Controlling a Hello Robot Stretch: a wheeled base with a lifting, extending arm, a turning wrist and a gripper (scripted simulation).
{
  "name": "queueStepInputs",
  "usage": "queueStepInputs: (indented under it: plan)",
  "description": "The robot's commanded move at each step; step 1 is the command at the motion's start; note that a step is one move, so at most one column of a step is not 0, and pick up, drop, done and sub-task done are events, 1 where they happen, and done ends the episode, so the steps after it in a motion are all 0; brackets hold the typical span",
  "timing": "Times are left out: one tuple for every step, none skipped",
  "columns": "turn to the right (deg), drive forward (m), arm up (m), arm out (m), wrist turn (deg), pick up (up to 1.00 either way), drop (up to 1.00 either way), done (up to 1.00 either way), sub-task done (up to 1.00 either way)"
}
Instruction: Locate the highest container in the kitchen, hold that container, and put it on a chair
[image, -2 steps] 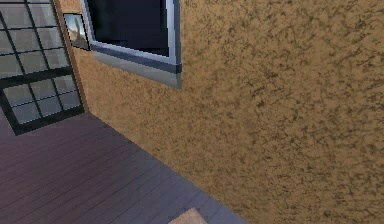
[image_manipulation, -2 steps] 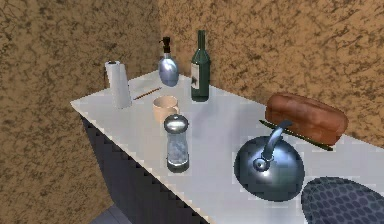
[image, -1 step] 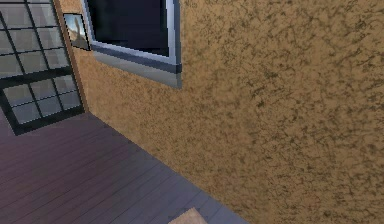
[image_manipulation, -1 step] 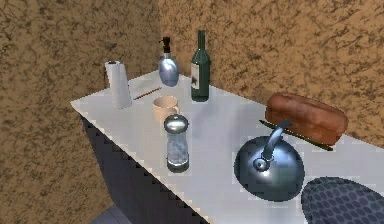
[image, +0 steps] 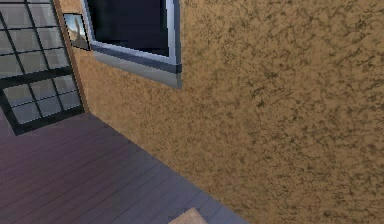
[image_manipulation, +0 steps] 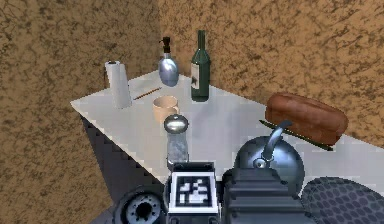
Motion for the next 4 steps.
queueStepInputs:
  plan:
    - [0.0, 0.00, 0.00, 0.38, 0.0, 0.00, 0.00, 0.00, 0.00]
    - [0.0, 0.00, 0.00, 0.00, 45.0, 0.00, 0.00, 0.00, 0.00]
    - [0.0, 0.00, 0.00, 0.00, 45.0, 0.00, 0.00, 0.00, 0.00]
    - [0.0, 0.00, 0.00, 0.00, 45.0, 0.00, 0.00, 0.00, 0.00]
